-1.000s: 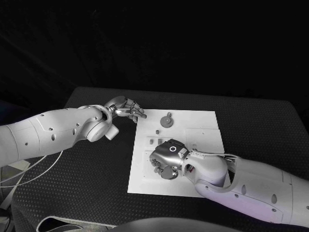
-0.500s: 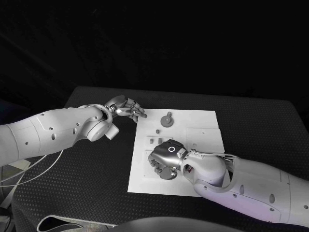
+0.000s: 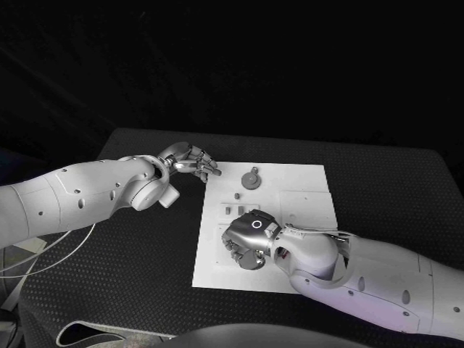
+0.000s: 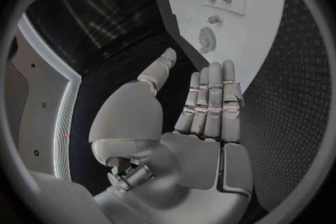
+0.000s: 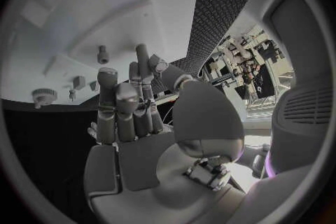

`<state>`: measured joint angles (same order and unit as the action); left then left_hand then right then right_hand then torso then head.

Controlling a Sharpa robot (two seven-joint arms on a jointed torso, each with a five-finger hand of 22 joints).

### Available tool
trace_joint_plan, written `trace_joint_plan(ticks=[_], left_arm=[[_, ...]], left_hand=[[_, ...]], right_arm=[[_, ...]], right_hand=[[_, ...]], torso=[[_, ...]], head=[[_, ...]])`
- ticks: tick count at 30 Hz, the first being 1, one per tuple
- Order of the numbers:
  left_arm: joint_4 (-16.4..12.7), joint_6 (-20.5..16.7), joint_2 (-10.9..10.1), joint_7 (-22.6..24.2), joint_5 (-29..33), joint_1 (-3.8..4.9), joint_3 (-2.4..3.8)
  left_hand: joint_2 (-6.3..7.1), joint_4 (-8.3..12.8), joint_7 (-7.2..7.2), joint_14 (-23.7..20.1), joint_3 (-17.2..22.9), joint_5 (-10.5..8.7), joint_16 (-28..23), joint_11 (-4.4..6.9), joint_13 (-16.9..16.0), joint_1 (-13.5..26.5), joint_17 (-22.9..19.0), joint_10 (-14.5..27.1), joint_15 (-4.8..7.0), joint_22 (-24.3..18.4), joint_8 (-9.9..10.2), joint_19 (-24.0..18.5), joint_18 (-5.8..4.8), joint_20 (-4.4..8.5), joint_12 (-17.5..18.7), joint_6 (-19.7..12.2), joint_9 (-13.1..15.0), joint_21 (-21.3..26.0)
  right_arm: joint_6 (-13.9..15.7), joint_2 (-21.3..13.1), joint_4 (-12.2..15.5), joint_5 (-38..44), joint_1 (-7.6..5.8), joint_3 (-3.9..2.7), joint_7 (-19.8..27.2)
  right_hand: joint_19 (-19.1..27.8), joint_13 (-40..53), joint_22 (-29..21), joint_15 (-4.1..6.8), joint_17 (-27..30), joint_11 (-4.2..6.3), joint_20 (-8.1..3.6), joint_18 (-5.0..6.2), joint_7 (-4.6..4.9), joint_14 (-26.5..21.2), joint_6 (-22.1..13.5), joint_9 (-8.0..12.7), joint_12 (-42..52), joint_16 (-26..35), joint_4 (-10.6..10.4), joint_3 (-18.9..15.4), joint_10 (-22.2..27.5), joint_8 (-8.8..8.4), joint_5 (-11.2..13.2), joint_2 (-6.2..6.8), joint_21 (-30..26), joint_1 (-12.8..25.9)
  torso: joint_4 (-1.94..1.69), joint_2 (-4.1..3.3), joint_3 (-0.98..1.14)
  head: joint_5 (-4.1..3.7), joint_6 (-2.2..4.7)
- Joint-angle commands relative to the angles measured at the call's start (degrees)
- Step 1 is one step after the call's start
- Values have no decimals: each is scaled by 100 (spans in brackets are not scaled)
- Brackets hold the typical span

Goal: Assemble the parts on the task board

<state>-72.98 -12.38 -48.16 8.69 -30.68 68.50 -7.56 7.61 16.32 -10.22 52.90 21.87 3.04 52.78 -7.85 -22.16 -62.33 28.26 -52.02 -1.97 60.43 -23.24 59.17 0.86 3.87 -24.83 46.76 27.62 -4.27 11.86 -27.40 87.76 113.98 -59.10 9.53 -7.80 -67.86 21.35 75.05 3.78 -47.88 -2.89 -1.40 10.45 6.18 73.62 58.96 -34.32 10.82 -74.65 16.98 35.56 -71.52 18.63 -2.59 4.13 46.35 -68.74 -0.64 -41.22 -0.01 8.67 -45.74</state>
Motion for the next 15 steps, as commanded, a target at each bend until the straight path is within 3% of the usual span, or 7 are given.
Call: trace_joint_plan(ticks=[1,15], left_arm=[[-16,44,8,37,-18,6,5],[-8,43,7,37,-20,6,5]], left_hand=[[-18,2,-3,52,32,-18,-20,-3,2,57,7,54,-2,10,31,37,-2,-19,-30,-23,-6,2],[-18,2,-3,53,35,-18,-22,-3,2,57,11,56,-2,10,30,37,-1,-19,-33,-23,-8,2]], right_arm=[[-290,9,-97,41,69,72,0],[-291,-33,-140,81,76,92,-22]], right_hand=[[-3,7,78,82,-9,114,-41,455,0,-26,13,1,18,-4,-7,25,-302,25,-31,-219,27,-178],[1,11,76,83,-9,115,-41,455,0,-29,13,-3,16,0,-6,25,-301,24,-31,-220,24,-178]], torso=[[-3,-3,3],[0,1,2]], head=[[5,-7],[15,-15]])
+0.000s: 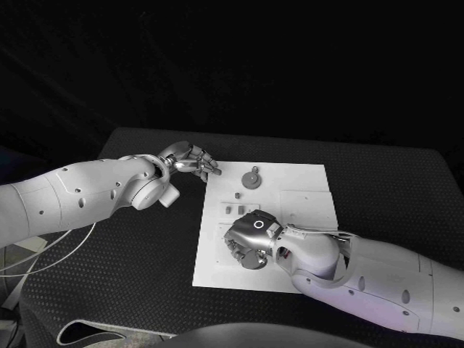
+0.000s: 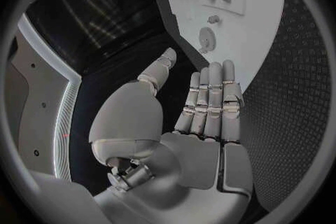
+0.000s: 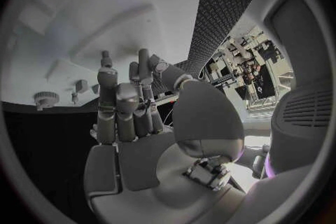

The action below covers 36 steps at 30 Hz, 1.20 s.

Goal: Assemble the parts on the task board

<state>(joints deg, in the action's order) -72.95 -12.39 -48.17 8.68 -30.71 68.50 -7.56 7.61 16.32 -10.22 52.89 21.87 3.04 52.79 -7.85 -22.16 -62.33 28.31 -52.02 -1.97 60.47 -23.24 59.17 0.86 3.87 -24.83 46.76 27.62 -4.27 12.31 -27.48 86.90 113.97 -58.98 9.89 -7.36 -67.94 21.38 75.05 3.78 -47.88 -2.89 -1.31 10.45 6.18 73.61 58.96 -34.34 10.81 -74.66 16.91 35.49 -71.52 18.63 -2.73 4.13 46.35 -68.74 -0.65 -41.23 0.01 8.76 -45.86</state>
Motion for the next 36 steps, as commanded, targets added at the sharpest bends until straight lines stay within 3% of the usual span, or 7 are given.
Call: trace_joint_plan(ticks=[1,21,33,36], left_arm=[[-10,43,7,38,-17,6,5],[-8,33,6,39,-28,6,5],[-18,25,2,38,-28,6,5],[-20,22,-1,36,-28,7,5]], left_hand=[[-18,2,-3,53,35,-18,-23,-3,2,57,7,56,-2,6,30,37,-1,-19,-34,-23,-8,2],[-18,3,-3,54,38,-18,-25,-3,2,57,13,57,-1,8,30,38,0,-19,-40,-24,-10,3],[-18,2,-4,55,39,-18,-27,-3,2,59,17,59,-1,9,30,39,0,-20,-43,-25,-12,3],[-18,2,-4,56,39,-18,-28,-3,2,60,18,59,-1,9,30,39,0,-20,-44,-26,-13,3]], right_arm=[[-332,-32,-44,82,63,57,-67],[-207,-115,113,137,62,55,-88],[-349,-29,98,171,61,55,-109],[-505,19,98,254,59,54,-147]], right_hand=[[10,9,76,83,-10,115,-51,455,0,-28,13,-2,16,0,1,33,-302,24,-18,-220,24,-178],[10,19,75,87,-11,119,-53,455,-4,-29,20,-11,19,2,1,34,-310,27,-17,-211,24,-188],[12,24,75,88,-12,119,-52,455,-4,-30,19,-15,19,3,0,32,-311,25,-17,-210,23,-185],[12,25,75,88,-12,119,-51,455,-3,-30,19,-15,18,4,-1,31,-310,24,-17,-210,23,-182]], torso=[[0,1,2],[3,1,2],[3,1,-3],[1,1,-6]], head=[[11,-5],[20,-3],[16,-2],[14,-5]])
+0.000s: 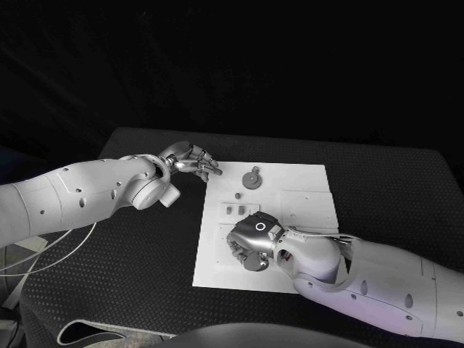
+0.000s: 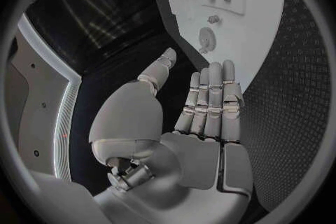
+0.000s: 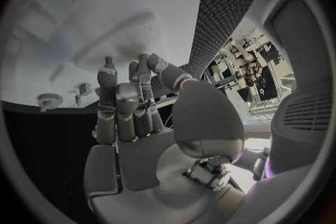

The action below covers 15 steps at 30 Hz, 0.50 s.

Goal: Assemble the parts on the task board

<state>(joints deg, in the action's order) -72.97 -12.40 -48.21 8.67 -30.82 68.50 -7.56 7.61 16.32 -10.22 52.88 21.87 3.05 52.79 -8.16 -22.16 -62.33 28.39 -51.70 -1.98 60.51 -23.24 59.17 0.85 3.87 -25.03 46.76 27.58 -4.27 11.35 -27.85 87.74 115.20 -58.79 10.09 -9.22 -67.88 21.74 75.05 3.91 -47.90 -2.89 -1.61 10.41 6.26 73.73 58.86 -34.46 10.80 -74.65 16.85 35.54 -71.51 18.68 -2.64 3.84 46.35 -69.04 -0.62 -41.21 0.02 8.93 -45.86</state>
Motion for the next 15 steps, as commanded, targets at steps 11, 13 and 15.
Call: trace_joint_plan(ticks=[11,13,15], left_arm=[[-21,23,4,34,-17,7,5],[-22,21,3,33,-16,7,5],[-23,22,3,32,-16,8,5]], left_hand=[[-22,-7,-6,58,37,-18,-30,28,2,76,13,27,-1,6,31,41,-1,-21,-26,-28,-11,3],[-24,-9,-7,58,37,-18,-30,28,2,79,14,27,-1,6,31,41,-1,-21,-27,-28,-11,3],[-24,-10,-7,58,37,-18,-30,28,2,82,14,27,-1,6,31,41,-1,-22,-28,-29,-12,3]], right_arm=[[-769,226,20,321,-4,33,-21],[-817,249,17,341,-14,33,-23],[-860,268,16,345,-23,33,-26]], right_hand=[[22,-5,72,74,-6,118,-15,459,-10,-51,25,-8,15,15,7,28,-306,14,-26,-190,14,-144],[24,-4,72,74,-6,118,-14,459,-10,-52,23,-9,14,16,7,28,-306,14,-26,-191,13,-143],[26,-3,71,74,-6,118,-13,459,-9,-54,23,-10,14,18,7,28,-305,13,-26,-192,12,-142]], torso=[[-9,0,-6],[-8,0,-8],[-8,0,-11]], head=[[-2,-28],[-1,-30],[1,-32]])
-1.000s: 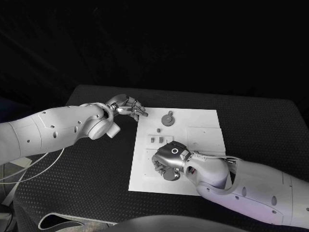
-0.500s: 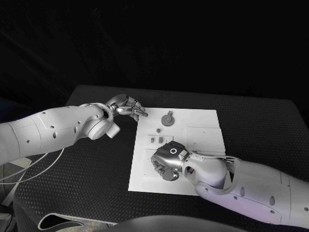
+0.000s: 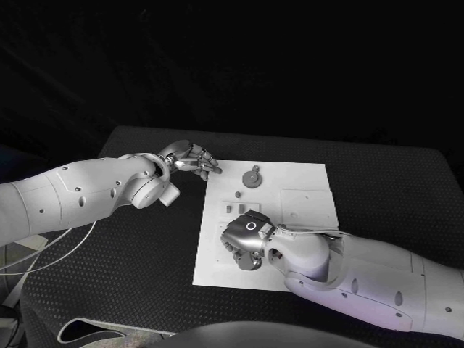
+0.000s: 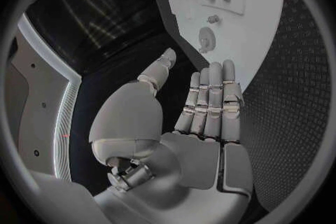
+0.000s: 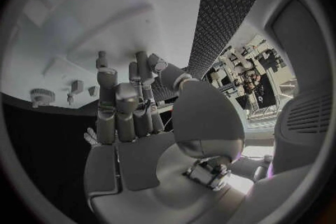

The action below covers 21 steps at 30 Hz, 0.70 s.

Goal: Assemble the parts on the task board

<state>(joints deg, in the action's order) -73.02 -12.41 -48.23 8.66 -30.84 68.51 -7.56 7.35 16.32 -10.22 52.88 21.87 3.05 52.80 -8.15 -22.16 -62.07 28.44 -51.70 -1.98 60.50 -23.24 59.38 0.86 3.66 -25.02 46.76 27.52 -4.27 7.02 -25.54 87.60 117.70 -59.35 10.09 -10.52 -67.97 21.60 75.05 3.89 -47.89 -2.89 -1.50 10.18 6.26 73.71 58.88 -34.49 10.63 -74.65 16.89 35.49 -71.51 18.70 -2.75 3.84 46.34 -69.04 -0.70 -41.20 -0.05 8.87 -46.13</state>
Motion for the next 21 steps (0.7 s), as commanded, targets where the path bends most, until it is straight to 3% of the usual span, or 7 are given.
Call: trace_joint_plan(ticks=[1,10,14,21], left_arm=[[-18,23,5,34,-13,7,5],[-25,21,0,28,-12,8,5],[-31,20,-11,24,-12,8,5],[-29,18,-16,22,-11,8,5]], left_hand=[[1,-11,-7,58,36,-18,-31,27,2,57,9,27,-1,7,31,21,-1,-1,-28,-29,-7,3],[-3,-13,-7,59,37,-18,-32,27,2,64,12,28,-1,8,31,22,0,0,-30,-30,-8,3],[-2,-11,-7,59,38,-18,-33,28,2,63,13,29,-1,8,31,21,0,1,-31,-30,-8,4],[0,-9,-7,59,38,-18,-34,28,2,64,14,30,0,8,31,21,1,1,-32,-31,-9,4]], right_arm=[[-454,50,28,98,30,33,103],[-489,100,0,87,8,34,109],[-372,83,-25,-4,-2,34,124],[-105,46,-37,-151,-14,34,131]], right_hand=[[35,11,71,76,-6,118,-23,482,-9,-52,21,-8,31,19,3,33,-305,12,-15,-193,11,-142],[56,18,67,70,-1,112,-11,482,-1,-67,3,-16,20,37,2,29,-289,1,-15,-206,-3,-121],[80,14,61,34,7,76,2,482,33,-76,-74,-25,-38,61,3,12,-195,-41,-14,-150,-22,-98],[88,-67,46,-154,17,-113,53,482,254,-78,-604,63,-289,84,-34,-165,225,-346,-11,393,-51,135]], torso=[[1,0,-3],[5,0,4],[12,3,4],[18,1,10]], head=[[7,-6],[10,2],[14,5],[19,10]])
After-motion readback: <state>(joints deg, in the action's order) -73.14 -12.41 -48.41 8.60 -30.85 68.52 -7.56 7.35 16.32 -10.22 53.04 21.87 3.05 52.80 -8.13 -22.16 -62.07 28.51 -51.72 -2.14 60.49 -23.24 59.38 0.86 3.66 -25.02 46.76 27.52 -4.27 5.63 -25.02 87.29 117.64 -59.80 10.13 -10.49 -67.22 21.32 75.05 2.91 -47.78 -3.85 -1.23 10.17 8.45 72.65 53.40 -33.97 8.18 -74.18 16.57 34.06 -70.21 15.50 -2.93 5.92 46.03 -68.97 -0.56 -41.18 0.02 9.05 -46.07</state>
